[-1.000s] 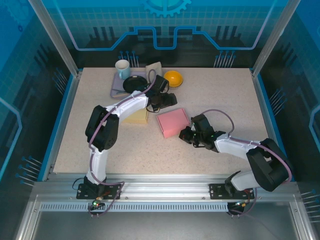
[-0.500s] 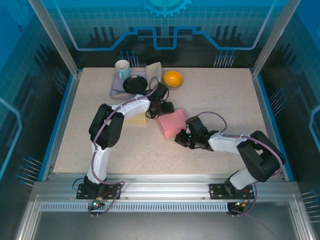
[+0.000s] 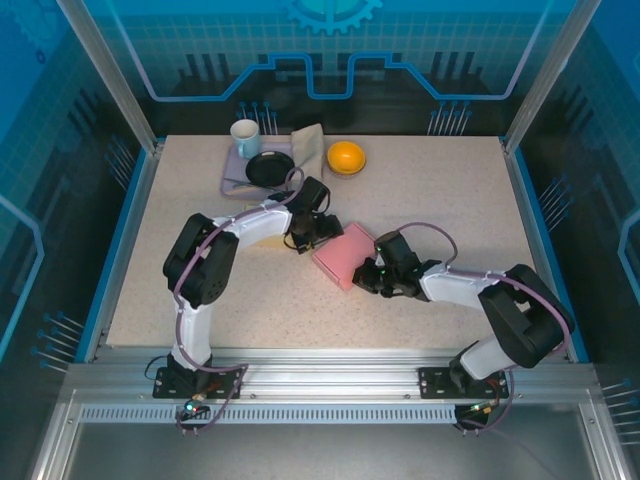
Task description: Fold the paper box
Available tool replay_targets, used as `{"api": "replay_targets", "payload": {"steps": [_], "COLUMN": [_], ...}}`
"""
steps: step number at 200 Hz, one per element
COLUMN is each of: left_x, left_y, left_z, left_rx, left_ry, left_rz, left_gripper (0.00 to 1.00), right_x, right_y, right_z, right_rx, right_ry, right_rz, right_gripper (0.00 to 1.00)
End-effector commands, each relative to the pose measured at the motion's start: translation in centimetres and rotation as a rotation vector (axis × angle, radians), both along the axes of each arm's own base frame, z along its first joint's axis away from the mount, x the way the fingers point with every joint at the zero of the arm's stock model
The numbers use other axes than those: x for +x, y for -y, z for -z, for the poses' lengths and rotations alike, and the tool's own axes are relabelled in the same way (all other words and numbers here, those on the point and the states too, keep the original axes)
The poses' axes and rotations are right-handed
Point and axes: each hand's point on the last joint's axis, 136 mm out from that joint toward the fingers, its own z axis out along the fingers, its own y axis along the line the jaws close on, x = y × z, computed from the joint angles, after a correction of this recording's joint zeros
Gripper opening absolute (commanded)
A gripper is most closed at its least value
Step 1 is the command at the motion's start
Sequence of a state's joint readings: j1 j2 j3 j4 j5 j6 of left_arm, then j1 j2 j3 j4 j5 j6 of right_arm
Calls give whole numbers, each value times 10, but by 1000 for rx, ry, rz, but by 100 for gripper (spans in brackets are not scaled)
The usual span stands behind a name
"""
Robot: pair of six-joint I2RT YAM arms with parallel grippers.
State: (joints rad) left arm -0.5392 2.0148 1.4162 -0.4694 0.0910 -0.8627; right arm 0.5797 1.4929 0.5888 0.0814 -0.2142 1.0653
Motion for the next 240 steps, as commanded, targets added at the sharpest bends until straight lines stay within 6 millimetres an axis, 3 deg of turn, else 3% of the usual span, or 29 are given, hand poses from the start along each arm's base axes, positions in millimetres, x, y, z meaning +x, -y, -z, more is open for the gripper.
{"api": "replay_targets", "payload": {"steps": [1, 46, 86, 202, 240], "left_x": [-26, -39, -47, -66, -80], "left_y": [-7, -16, -17, -6, 0], "left_z": [9, 25, 29, 35, 38], "left_rx": [47, 89, 102, 100, 83], "left_ry": [-99, -157, -179, -222, -244], "left_rz": [-46, -87, -100, -118, -140], "left_gripper": [79, 78, 78, 78, 78], "right_x": [-16, -34, -42, -43, -35], "right_y": [-5, 11, -6, -4, -10], "right_z": [-1, 0, -11, 14, 9], "right_rx": [48, -2, 54, 64, 104], "right_ry": [-54, -68, -75, -101, -87], "right_rz": [5, 14, -3, 93, 119], "right_gripper": [0, 1, 0, 0, 0]}}
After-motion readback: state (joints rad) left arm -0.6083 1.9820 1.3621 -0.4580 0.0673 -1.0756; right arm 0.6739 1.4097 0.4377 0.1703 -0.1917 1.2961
